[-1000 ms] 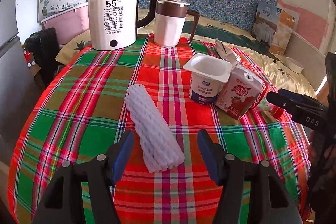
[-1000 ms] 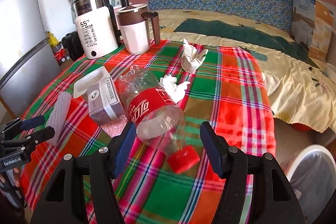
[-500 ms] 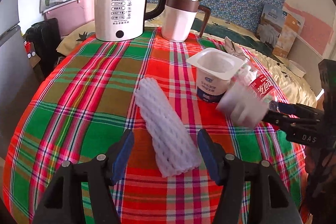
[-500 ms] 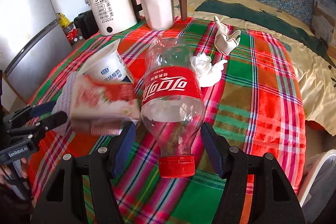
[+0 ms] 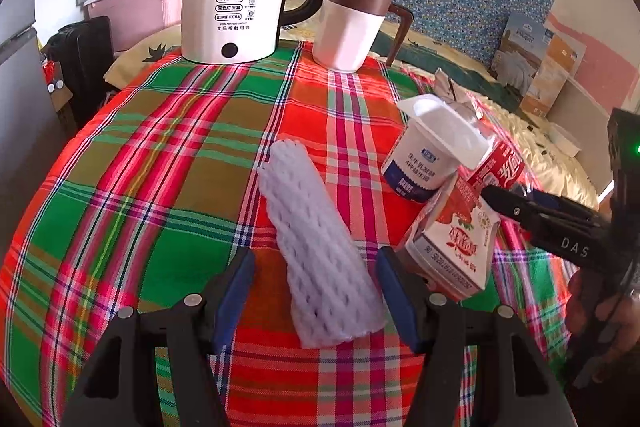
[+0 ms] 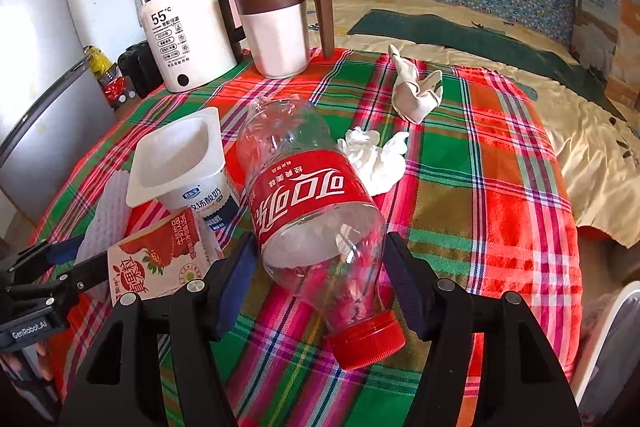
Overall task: Collect trash
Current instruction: 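Grasp the Coca-Cola bottle with the right tool while the left tool grasps the foam net, then carry the bottle and foam net over the white bin with both tools, then open both tools to drop the bottle and foam net into the bin, then move both tools back toward the yogurt cup and pink carton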
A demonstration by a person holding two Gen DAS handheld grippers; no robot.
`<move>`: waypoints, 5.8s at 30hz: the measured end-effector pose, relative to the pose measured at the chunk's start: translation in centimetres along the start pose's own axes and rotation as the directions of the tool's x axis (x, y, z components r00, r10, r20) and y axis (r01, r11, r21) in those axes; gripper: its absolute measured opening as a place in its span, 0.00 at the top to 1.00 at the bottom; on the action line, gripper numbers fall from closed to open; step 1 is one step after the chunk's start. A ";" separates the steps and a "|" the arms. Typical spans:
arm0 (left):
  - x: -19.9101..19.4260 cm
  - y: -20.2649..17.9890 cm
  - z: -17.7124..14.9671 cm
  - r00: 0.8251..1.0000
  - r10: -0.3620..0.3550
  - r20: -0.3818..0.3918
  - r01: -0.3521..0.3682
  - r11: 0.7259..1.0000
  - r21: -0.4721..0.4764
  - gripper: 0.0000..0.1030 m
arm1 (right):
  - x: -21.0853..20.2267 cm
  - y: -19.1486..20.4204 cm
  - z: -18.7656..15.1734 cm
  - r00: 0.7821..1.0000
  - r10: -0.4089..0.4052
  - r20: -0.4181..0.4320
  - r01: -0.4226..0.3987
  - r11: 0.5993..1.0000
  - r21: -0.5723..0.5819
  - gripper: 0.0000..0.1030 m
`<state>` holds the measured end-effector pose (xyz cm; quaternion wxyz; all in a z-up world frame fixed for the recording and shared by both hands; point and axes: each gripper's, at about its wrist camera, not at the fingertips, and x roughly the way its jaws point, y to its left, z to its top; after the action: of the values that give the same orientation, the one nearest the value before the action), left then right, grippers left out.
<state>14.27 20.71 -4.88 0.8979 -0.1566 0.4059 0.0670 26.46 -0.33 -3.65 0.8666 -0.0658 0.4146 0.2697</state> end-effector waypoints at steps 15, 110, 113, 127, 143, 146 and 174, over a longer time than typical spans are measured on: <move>-0.6 -0.6 -0.2 1.000 -0.018 0.020 0.018 0.999 0.029 0.76 | -2.7 -0.3 -1.6 0.996 -0.024 0.085 0.018 0.997 0.069 0.38; -0.8 -39.6 -8.4 0.940 -0.328 -0.092 0.316 0.737 0.597 0.73 | -21.5 -23.3 -19.0 0.865 -0.498 -0.055 0.460 0.746 0.481 0.37; -0.8 -39.3 -8.3 0.938 -0.335 -0.092 0.322 0.740 0.590 0.60 | -20.9 -23.2 -18.9 0.865 -0.498 -0.068 0.470 0.753 0.460 0.37; -2.1 -37.1 -7.4 0.940 -0.336 -0.054 0.308 0.772 0.556 0.48 | -21.6 -21.8 -18.8 0.860 -0.509 -0.025 0.458 0.751 0.476 0.32; -5.3 -32.1 -6.4 0.950 -0.312 0.026 0.255 0.820 0.513 0.48 | -23.3 -18.3 -17.8 0.866 -0.497 0.050 0.416 0.774 0.478 0.32; -5.8 -30.9 -6.2 0.952 -0.305 0.034 0.248 0.828 0.503 0.48 | -23.5 -17.3 -17.5 0.868 -0.492 0.071 0.405 0.783 0.472 0.32; -8.2 -17.4 -4.4 0.975 -0.149 0.166 0.082 0.931 0.355 0.48 | -19.5 -8.9 -13.4 0.919 -0.353 0.172 0.282 0.898 0.339 0.32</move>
<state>10.07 2.92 2.47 0.9484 -0.0129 0.3139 -0.0439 12.02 -20.44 1.44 0.9406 0.0344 0.3322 0.0616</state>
